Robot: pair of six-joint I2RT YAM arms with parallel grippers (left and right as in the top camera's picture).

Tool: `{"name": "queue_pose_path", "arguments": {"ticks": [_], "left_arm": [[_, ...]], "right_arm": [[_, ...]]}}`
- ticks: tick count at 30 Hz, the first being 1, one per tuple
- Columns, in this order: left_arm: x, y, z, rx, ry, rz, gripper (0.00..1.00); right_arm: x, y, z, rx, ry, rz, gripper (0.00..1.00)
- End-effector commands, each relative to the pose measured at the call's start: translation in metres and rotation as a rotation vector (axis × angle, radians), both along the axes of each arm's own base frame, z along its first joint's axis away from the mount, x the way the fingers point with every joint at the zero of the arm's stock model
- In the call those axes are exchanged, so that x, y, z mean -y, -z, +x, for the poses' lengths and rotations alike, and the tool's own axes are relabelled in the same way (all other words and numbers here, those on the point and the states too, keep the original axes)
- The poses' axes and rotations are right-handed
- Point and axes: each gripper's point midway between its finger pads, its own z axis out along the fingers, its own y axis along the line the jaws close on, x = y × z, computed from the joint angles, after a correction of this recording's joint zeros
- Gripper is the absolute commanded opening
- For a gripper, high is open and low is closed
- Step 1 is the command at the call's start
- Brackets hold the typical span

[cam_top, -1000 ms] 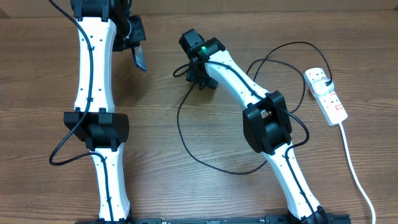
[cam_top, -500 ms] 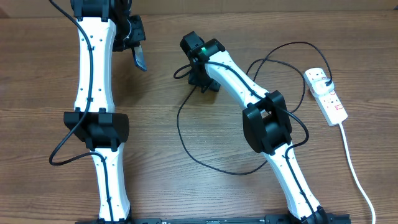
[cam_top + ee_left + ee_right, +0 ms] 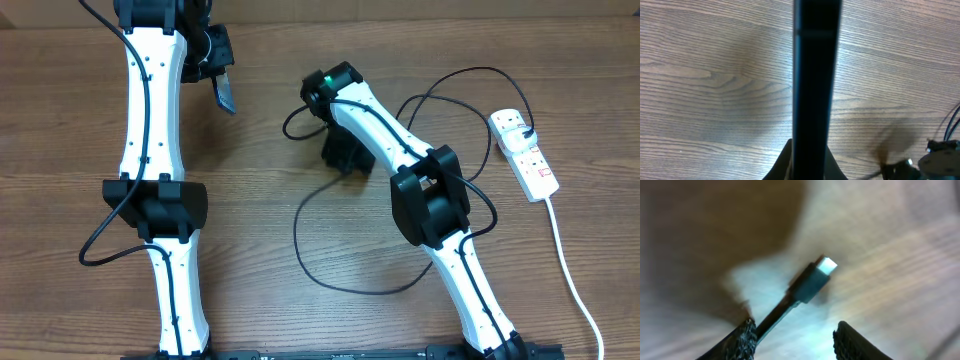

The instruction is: Plug charger to phone and switch on socket

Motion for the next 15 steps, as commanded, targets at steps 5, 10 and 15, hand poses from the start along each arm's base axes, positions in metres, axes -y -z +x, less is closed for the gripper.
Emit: {"name": "queue_pose_path", "arguments": {"ticks": [5, 10, 15], "left_arm": [[0.002, -0.022, -0.001, 0.056, -0.004, 0.0, 0.04], [0.002, -0.023, -0.001, 0.059, -0.004, 0.0, 0.04], [0.002, -0.023, 0.0, 0.06, -0.004, -0.001, 0.04]], "right_arm": [[-0.01, -0.012, -0.008, -0.003, -0.033, 0.025, 0.46], [-0.017, -0.057, -0.009, 0.073, -0.093, 0.086, 0.46], [0.013, -0.095, -0.023, 0.105, -0.048, 0.092, 0.46]]}}
